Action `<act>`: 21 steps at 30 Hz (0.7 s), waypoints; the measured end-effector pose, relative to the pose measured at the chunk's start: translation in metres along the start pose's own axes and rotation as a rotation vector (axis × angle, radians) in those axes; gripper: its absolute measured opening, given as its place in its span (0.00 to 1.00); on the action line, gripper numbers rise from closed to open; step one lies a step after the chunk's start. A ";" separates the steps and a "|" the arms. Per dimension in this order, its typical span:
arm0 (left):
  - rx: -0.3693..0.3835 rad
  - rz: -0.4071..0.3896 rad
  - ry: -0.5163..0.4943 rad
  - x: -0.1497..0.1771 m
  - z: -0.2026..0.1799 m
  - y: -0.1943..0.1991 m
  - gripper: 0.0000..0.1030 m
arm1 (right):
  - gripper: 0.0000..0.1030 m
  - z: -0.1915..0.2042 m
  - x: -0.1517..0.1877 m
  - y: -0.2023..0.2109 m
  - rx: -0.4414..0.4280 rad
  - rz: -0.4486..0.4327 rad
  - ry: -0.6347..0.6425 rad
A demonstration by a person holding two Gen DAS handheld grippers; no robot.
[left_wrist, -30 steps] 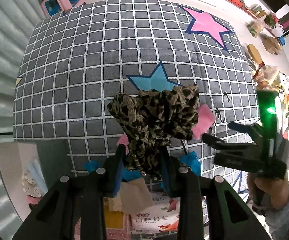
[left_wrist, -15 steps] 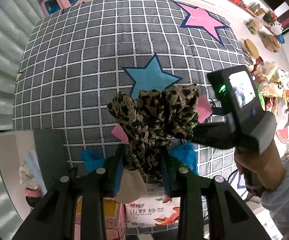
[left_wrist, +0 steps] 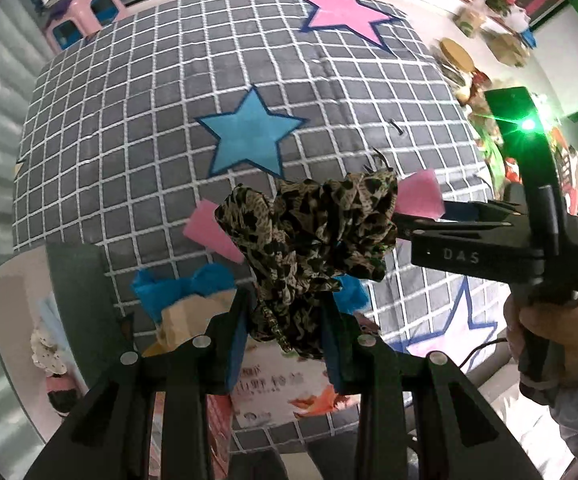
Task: Organize soft objects
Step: 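Lift the leopard scrunchie and pink foam block and carry them over the box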
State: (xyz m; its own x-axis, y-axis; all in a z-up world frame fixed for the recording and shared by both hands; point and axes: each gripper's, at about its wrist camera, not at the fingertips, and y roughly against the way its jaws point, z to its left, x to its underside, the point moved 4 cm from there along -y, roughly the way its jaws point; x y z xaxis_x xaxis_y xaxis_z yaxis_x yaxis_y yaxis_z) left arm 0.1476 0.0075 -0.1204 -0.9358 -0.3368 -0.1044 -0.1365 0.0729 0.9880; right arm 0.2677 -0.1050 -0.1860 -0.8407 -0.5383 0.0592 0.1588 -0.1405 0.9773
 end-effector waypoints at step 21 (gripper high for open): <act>0.096 0.012 -0.262 0.065 -0.037 0.014 0.35 | 0.71 0.020 0.100 0.020 -0.013 -0.017 -0.187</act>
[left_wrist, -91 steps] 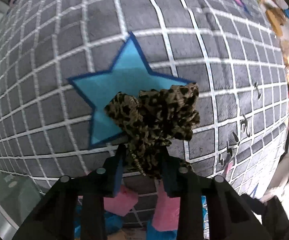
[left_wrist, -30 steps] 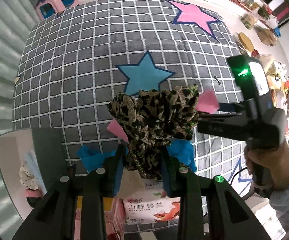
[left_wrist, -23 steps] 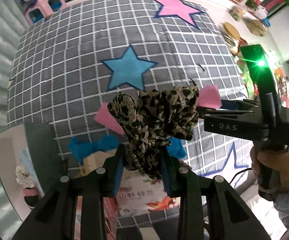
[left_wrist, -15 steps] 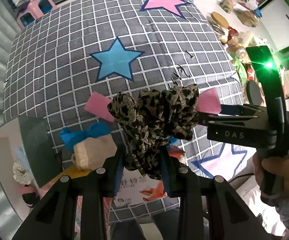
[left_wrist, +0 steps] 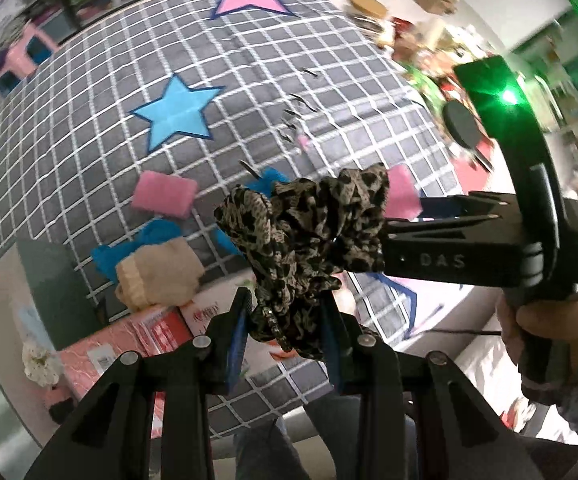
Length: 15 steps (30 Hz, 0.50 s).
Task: Organize soft objects
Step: 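Lift the leopard scrunchie and pink foam block and carry them over the box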
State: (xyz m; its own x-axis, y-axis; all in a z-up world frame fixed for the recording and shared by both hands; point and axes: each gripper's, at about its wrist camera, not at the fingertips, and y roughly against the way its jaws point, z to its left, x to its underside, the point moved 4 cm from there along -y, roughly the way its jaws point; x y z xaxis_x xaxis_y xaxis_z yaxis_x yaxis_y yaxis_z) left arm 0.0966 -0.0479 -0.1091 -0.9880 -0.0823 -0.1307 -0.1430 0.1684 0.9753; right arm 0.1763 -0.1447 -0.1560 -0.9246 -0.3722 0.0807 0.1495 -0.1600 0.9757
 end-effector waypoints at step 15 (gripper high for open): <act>0.073 -0.027 -0.110 0.082 0.009 0.027 0.35 | 0.71 0.033 0.087 0.007 0.043 -0.027 -0.120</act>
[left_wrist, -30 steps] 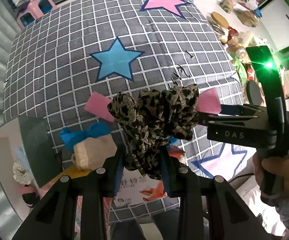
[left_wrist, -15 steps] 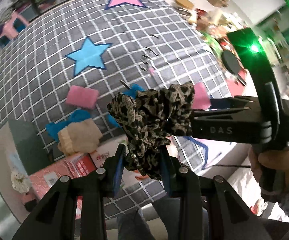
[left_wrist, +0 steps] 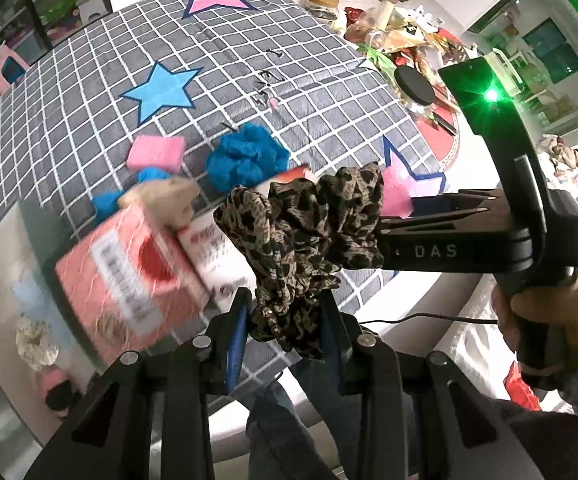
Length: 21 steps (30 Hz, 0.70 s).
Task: Organize soft objects
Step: 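Lift the leopard scrunchie and pink foam block and carry them over the box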
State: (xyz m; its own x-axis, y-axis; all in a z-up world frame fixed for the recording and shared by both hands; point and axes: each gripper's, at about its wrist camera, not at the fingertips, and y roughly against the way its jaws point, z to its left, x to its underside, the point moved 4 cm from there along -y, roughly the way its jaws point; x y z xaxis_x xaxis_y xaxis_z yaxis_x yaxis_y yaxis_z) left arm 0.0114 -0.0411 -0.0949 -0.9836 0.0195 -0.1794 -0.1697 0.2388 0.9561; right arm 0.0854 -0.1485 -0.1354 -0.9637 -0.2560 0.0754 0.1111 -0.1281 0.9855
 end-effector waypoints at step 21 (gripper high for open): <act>-0.041 -0.112 0.142 0.082 0.061 0.053 0.35 | 0.71 0.086 0.058 0.011 -0.043 -0.012 0.090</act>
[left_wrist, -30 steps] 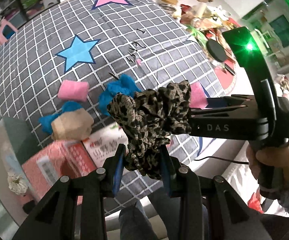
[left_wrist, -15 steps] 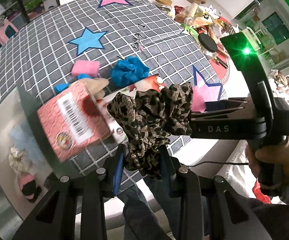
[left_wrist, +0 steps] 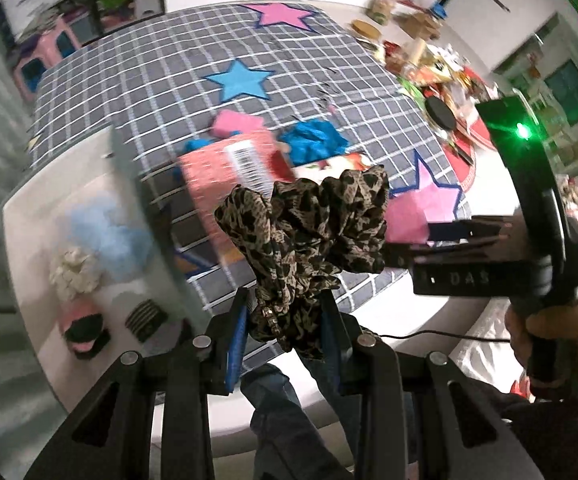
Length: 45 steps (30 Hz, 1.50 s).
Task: Organize soft objects
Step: 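Lift the leopard scrunchie and pink foam block and carry them over the box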
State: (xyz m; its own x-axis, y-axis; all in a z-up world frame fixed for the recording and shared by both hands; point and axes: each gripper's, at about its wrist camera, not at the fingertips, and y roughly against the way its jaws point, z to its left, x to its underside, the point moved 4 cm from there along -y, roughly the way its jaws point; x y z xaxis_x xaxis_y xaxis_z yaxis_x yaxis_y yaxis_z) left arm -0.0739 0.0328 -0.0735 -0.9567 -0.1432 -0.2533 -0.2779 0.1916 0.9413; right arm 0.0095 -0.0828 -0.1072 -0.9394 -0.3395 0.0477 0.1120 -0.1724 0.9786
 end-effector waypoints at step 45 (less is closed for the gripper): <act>-0.195 -0.012 0.490 0.107 0.175 0.013 0.35 | 0.71 0.243 0.020 -0.044 -0.079 0.092 0.525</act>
State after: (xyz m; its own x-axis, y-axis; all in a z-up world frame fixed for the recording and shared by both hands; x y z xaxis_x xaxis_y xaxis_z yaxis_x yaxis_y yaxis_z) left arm -0.1955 0.1897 -0.1272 -0.7879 -0.5906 -0.1742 -0.2225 0.0093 0.9749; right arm -0.0928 0.1431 -0.1009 -0.6382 -0.7698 0.0058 0.2291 -0.1828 0.9561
